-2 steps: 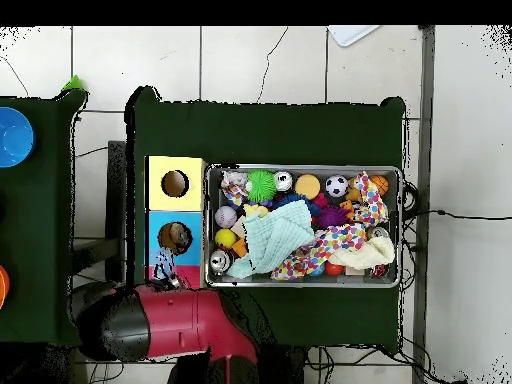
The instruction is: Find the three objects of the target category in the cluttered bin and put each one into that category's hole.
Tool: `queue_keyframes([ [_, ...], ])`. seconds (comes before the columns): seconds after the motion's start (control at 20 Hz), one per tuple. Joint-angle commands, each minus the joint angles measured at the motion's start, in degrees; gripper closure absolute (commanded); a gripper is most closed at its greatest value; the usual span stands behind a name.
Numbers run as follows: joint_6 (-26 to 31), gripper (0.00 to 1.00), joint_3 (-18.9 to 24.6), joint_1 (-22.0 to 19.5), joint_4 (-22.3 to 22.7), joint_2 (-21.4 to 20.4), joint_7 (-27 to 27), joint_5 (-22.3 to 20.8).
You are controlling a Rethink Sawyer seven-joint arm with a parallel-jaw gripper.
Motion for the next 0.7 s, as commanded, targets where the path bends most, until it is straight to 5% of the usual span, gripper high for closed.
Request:
queue_keyframes([
  [0.05,7.7,1.0,0.4,-1.7,-7.9,4.0,14.7,2.7],
  [0.5,7.7,1.0,0.0,-1.7,-13.0,8.2,14.7,2.6],
  [0.7,5.7,1.0,-0.3,-2.1,-10.2,7.2,13.6,2.8],
])
